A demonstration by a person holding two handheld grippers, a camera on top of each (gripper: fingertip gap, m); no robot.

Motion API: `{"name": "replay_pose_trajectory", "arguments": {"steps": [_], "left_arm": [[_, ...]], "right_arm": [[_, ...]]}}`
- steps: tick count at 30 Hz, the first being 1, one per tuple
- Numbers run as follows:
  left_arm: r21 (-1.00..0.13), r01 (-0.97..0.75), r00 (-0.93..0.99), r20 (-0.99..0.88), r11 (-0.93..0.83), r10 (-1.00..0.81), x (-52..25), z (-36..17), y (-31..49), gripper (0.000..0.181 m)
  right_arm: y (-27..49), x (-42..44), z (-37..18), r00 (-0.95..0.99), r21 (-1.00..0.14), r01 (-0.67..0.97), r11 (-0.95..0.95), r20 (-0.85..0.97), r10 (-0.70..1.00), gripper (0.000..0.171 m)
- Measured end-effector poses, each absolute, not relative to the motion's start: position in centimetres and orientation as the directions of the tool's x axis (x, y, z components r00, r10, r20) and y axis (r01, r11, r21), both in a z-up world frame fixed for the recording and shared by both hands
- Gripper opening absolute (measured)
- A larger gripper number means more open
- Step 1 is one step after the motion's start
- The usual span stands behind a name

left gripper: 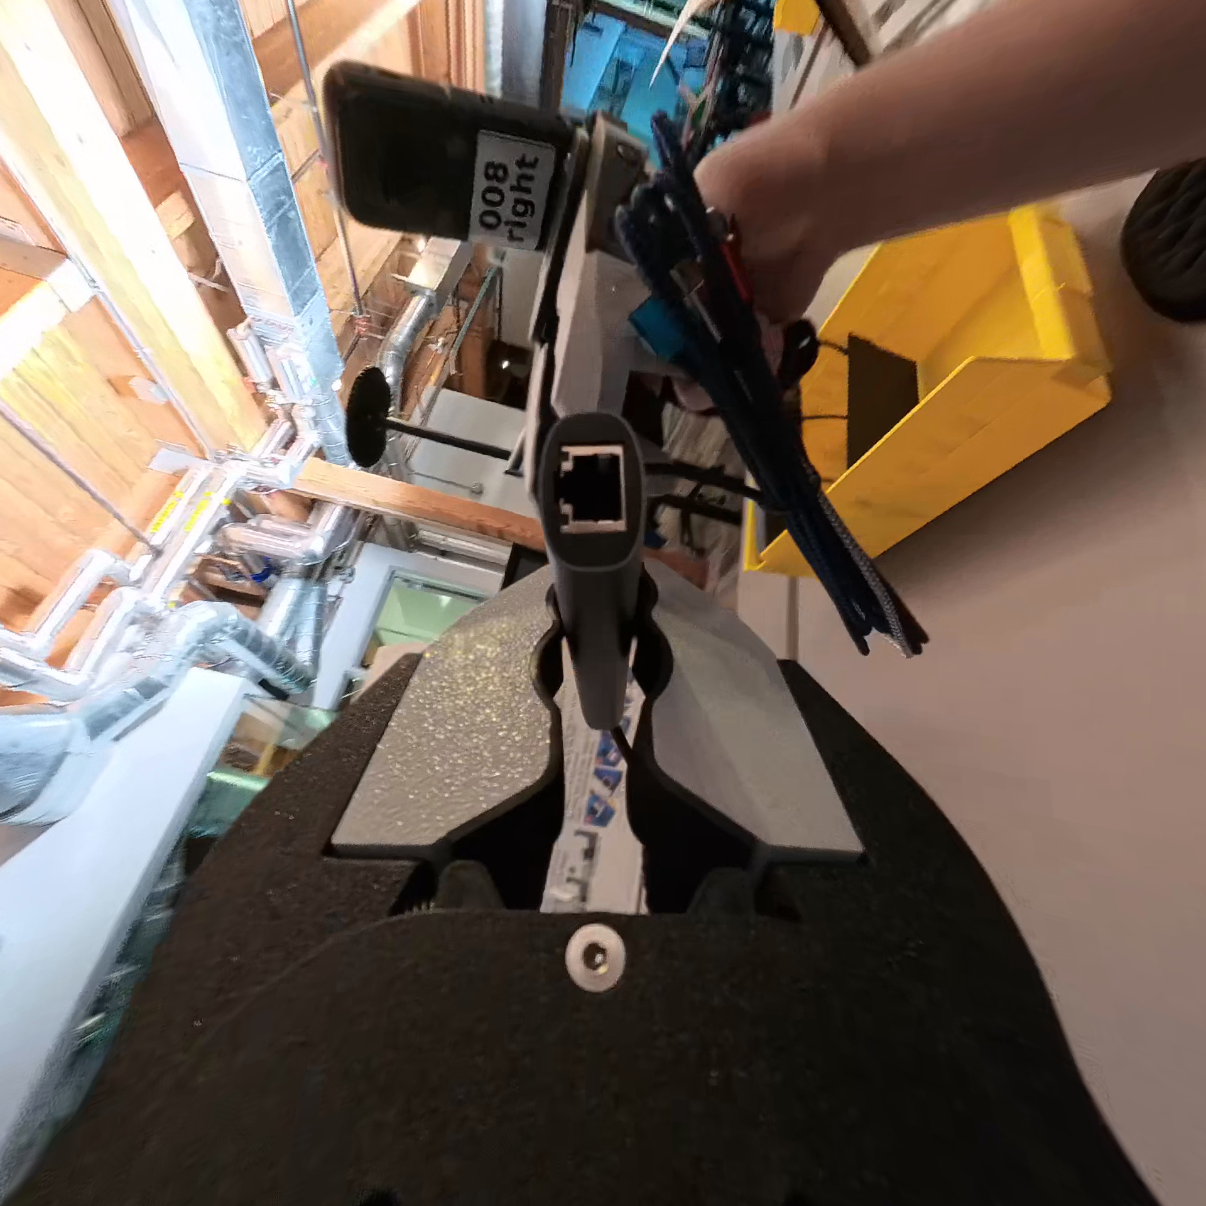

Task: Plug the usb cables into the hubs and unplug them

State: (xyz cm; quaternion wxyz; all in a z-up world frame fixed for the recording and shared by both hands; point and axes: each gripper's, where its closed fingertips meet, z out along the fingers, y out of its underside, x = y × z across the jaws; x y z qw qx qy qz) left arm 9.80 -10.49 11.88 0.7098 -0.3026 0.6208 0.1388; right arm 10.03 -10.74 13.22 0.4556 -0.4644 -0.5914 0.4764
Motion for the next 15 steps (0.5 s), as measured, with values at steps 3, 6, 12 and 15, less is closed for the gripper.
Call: {"name": "replay_pose_trajectory", "arguments": {"steps": [3, 6, 12, 15], "left_arm": [[-0.231, -0.604, 0.187, -0.971, 0.763, -0.146, 9.68, 11.85, -10.03, 0.017], [-0.230, -0.607, 0.191, -0.971, 0.761, -0.141, 9.73, 11.87, -9.89, 0.017], [-0.227, -0.619, 0.198, -0.971, 0.752, -0.130, 9.60, 12.00, -9.65, 0.017], [-0.227, -0.621, 0.200, -0.971, 0.750, -0.128, 9.66, 11.97, -9.56, 0.017]], "right_arm": [[-10.42, 9.62, 12.95, -0.124, -0.988, 0.136, 0.067, 0.050, 0.991, 0.032], [-10.14, 9.29, 12.44, -0.096, -0.984, 0.167, 0.067, 0.052, 0.994, 0.028], [-10.53, 9.25, 12.61, -0.130, -0.988, 0.151, 0.037, 0.017, 0.991, 0.014], [-10.33, 9.19, 12.56, -0.125, -0.988, 0.152, 0.017, -0.002, 0.992, 0.018]]}}
